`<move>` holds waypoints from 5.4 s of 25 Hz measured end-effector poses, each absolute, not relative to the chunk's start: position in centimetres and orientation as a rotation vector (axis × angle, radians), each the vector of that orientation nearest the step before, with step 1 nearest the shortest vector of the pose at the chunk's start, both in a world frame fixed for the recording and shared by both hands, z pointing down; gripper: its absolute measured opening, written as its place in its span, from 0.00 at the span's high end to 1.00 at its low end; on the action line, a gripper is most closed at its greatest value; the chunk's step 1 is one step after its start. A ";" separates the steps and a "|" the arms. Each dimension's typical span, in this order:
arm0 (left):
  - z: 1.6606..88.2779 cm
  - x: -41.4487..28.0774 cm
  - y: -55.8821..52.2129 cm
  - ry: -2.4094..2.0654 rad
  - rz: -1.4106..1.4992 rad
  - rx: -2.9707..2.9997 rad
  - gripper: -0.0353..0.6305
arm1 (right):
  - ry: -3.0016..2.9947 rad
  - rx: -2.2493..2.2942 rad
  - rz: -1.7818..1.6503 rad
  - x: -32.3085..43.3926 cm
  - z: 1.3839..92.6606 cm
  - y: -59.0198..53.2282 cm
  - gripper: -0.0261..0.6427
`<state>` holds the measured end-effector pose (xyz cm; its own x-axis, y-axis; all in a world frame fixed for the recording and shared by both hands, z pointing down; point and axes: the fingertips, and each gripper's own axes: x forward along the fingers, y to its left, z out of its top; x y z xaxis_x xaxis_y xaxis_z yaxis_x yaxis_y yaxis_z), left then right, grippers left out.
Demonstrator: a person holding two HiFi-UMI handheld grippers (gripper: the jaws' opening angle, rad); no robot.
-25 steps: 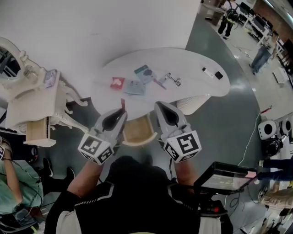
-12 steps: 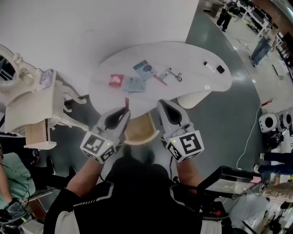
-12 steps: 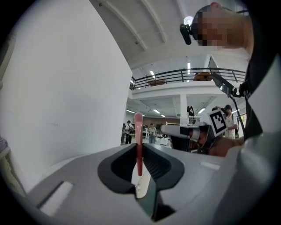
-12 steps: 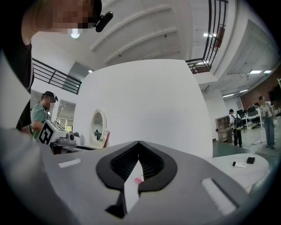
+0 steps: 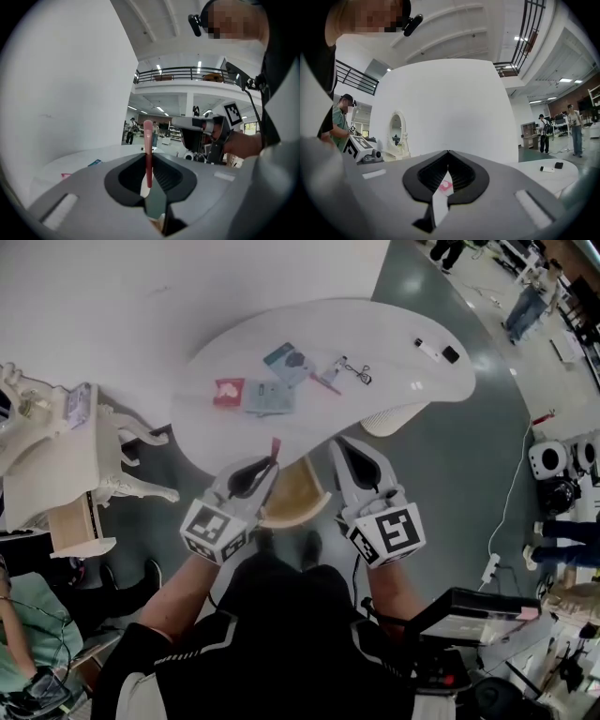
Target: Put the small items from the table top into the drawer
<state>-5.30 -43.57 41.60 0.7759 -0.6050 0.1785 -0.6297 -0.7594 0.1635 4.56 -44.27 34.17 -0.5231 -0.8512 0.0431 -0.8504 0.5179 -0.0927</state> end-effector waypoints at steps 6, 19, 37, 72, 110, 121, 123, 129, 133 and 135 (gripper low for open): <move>46.2 -3.1 -43.5 -0.825 0.262 2.729 0.88 | 2.697 -1.637 -0.200 6.3 36.3 -44.4 0.96; 63.5 -0.7 -42.1 -0.609 0.913 2.725 0.88 | 2.618 -1.783 -0.359 10.8 43.3 -42.9 0.96; 79.6 -0.9 -39.2 -0.341 1.361 2.464 0.88 | 2.483 -1.935 -0.547 15.0 51.2 -40.3 0.96; 92.2 -3.3 -40.3 -0.235 1.818 2.076 0.88 | 2.379 -2.116 -0.763 19.9 58.6 -36.9 0.96; 73.8 2.7 -38.0 -0.116 1.412 2.364 0.88 | 2.606 -1.872 -0.612 15.6 50.9 -38.5 0.96; 58.2 3.5 -41.7 -0.547 0.704 2.533 0.95 | 2.716 -1.676 -0.410 12.9 44.3 -40.7 0.96; 55.3 3.0 -42.2 -0.621 0.596 2.562 0.95 | 2.738 -1.629 -0.398 12.2 43.5 -41.1 0.96; 47.2 -1.1 -43.2 -0.945 0.236 2.605 0.95 | 2.781 -1.477 -0.282 9.1 40.0 -42.6 0.96; 43.5 -4.4 -43.1 -1.168 0.144 2.649 0.95 | 2.829 -1.387 -0.210 6.5 37.9 -43.2 0.96; 41.8 -5.9 -43.2 -1.242 0.097 2.654 0.95 | 2.844 -1.355 -0.156 5.3 36.8 -43.1 0.96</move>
<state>-5.89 -43.17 41.82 0.6428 -0.7517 0.1474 -0.7655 -0.6231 0.1602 5.27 -43.11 36.76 -0.6310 -0.7740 0.0534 -0.7752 0.6262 -0.0837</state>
